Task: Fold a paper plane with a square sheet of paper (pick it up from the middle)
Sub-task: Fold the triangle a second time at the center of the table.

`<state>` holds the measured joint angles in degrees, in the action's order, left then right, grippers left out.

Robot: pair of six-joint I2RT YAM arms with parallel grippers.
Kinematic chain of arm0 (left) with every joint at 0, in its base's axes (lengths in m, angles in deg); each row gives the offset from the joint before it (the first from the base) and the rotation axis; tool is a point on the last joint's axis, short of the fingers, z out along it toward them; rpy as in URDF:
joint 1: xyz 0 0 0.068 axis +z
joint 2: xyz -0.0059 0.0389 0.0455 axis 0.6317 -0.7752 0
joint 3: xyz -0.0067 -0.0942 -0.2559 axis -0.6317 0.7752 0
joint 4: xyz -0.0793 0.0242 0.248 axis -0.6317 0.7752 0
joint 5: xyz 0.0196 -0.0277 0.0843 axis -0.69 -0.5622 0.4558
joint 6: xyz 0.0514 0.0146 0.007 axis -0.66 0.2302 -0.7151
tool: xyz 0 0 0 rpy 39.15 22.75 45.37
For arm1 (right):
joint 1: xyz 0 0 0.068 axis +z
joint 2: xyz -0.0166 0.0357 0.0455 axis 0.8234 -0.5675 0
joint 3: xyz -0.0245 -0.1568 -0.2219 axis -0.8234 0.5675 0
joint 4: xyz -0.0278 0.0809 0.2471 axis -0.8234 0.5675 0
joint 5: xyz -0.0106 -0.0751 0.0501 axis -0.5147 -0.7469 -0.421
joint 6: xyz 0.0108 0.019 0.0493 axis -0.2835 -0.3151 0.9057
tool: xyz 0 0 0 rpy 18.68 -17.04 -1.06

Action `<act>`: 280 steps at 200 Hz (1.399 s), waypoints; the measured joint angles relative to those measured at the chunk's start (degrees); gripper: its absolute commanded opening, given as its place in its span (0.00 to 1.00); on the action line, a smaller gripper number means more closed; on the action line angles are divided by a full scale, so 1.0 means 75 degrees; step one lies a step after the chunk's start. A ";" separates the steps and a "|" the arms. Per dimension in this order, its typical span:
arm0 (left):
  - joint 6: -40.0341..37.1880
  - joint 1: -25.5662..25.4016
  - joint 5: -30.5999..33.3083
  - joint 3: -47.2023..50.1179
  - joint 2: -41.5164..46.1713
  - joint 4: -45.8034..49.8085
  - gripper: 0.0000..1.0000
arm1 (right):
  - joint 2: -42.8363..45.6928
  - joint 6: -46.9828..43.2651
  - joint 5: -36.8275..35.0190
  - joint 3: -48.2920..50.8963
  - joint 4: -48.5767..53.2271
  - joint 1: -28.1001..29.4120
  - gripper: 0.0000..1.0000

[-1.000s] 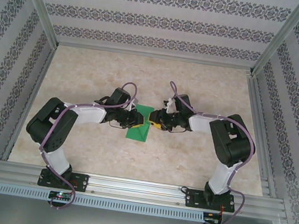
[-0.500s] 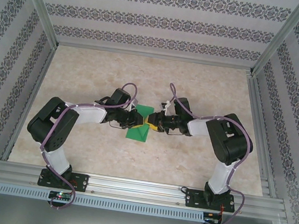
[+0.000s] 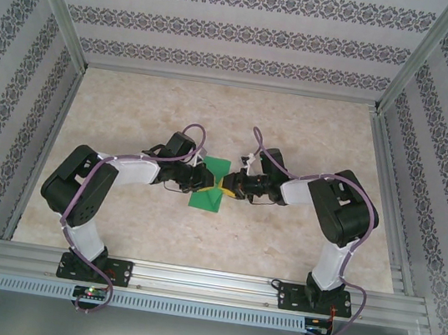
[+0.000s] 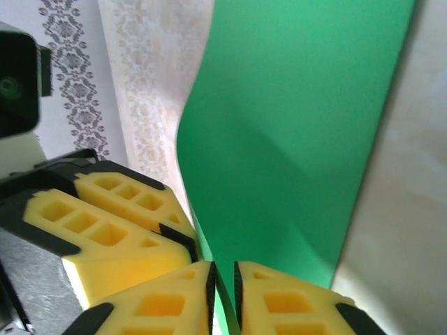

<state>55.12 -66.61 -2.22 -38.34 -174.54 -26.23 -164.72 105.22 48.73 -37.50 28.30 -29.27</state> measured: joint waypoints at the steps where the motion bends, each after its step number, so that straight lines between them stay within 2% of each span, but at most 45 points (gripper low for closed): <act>1: 0.0000 0.0000 0.0000 0.0000 0.0000 0.0000 0.15 | 0.0000 -0.0009 0.0000 -0.0003 0.0015 0.0000 0.13; 44: -0.0003 0.0000 0.0000 0.0000 0.0000 0.0020 0.15 | 0.0000 -0.0571 -0.0061 -0.0294 0.0828 -0.0003 0.05; 149: -0.0090 0.0000 0.0032 -0.0358 0.0029 0.0431 0.16 | -0.0373 -0.2981 -0.0198 -0.1883 0.3261 -0.0003 0.03; 227: -0.0087 0.0000 0.0061 -0.0379 -0.0035 0.0452 0.13 | -0.0723 -0.3491 -0.0309 -0.2174 0.3934 -0.0003 0.02; 280: -0.0087 0.0000 0.0058 -0.0583 -0.0513 0.0458 0.10 | -0.0860 -0.3891 -0.0487 -0.2401 0.4310 -0.0003 0.02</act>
<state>54.47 -66.61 -1.79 -42.71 -178.39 -22.80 -171.17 76.04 45.08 -55.51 60.63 -29.30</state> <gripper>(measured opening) 0.108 0.039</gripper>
